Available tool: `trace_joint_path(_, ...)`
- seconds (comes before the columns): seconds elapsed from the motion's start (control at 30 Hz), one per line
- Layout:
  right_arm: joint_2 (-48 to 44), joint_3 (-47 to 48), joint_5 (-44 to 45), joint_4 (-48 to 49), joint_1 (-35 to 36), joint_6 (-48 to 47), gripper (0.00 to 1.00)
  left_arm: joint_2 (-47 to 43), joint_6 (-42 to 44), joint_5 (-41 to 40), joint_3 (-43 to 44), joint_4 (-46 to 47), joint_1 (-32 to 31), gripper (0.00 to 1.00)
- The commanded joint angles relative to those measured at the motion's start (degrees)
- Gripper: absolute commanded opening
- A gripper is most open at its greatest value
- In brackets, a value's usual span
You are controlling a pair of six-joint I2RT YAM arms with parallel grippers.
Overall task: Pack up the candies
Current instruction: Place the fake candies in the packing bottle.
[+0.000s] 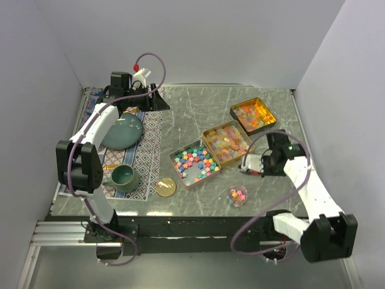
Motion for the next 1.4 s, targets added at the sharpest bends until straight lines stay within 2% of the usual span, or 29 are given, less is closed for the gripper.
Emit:
trace_joint_path(0.0, -6.06, -5.79, 6.37, -2.23, 5.04, -5.28, 0.00, -4.83, 0.10, -0.99, -1.45, 2.64, 0.14, 0.67)
trace_joint_path(0.43, -8.62, -11.43, 19.20, -2.58, 15.14, -6.52, 0.00, -10.19, 3.70, -4.24, -4.00, 2.56, 0.14, 0.68)
trace_joint_path(0.87, 2.89, -4.49, 28.60, -6.97, 28.85, 7.97, 0.00, -12.57, 2.12, -3.01, -6.73, 3.44, 0.14, 0.68)
trace_joint_path(1.17, 2.80, -4.58, 36.42, -12.60, 32.20, 8.33, 0.00, -14.06, -0.87, -2.31, -8.74, 7.04, 0.23, 0.68)
trace_joint_path(1.37, 4.65, -1.68, 37.84, -16.02, 34.93, 11.14, 0.00, -14.15, -2.45, -1.78, -8.83, 7.83, 0.23, 0.68)
